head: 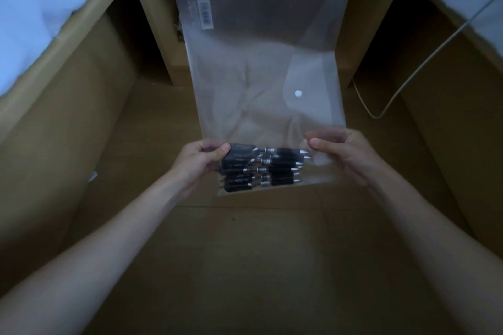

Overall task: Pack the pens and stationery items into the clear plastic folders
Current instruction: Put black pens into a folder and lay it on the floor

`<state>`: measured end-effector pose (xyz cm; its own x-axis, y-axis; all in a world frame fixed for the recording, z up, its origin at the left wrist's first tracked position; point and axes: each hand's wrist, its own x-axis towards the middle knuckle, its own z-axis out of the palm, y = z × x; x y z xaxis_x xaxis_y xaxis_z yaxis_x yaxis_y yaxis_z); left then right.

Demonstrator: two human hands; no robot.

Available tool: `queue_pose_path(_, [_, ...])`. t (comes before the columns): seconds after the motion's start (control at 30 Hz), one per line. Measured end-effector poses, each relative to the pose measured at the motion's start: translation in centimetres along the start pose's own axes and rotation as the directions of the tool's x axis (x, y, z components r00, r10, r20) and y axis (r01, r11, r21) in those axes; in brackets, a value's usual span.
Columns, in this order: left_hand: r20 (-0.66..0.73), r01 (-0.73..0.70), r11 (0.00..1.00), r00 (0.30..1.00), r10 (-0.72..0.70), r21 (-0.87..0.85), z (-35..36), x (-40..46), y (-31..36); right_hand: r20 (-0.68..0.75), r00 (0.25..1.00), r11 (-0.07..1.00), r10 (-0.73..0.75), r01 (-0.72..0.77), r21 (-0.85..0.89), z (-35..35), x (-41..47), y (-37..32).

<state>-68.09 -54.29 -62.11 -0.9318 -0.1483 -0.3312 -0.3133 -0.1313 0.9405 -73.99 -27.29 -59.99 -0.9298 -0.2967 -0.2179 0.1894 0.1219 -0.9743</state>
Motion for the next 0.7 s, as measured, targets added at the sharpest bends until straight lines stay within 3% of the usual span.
queue_pose_path(0.17, [-0.099, 0.055, 0.994, 0.993, -0.064, -0.094, 0.3, -0.1, -0.4, 0.118, 0.992, 0.997, 0.037, -0.044, 0.064, 0.3, -0.2, 0.2])
queue_pose_path(0.37, [-0.156, 0.047, 0.997, 0.986, -0.057, -0.067, 0.7, 0.1, -0.8, 0.116, 0.988, 0.992, 0.106, -0.113, 0.06, 0.6, 0.1, 0.7])
queue_pose_path(0.57, [0.194, 0.122, 0.978, 0.977, -0.088, -0.172, -0.4, -0.1, -1.9, 0.062, 0.991, 0.992, 0.123, -0.122, -0.019, 0.3, 0.0, 1.0])
queue_pose_path(0.7, [0.285, 0.141, 0.98, 0.954, -0.097, -0.139, -1.3, -0.2, -2.2, 0.097, 0.987, 0.991, 0.132, -0.129, -0.038, 0.1, -0.2, 1.7])
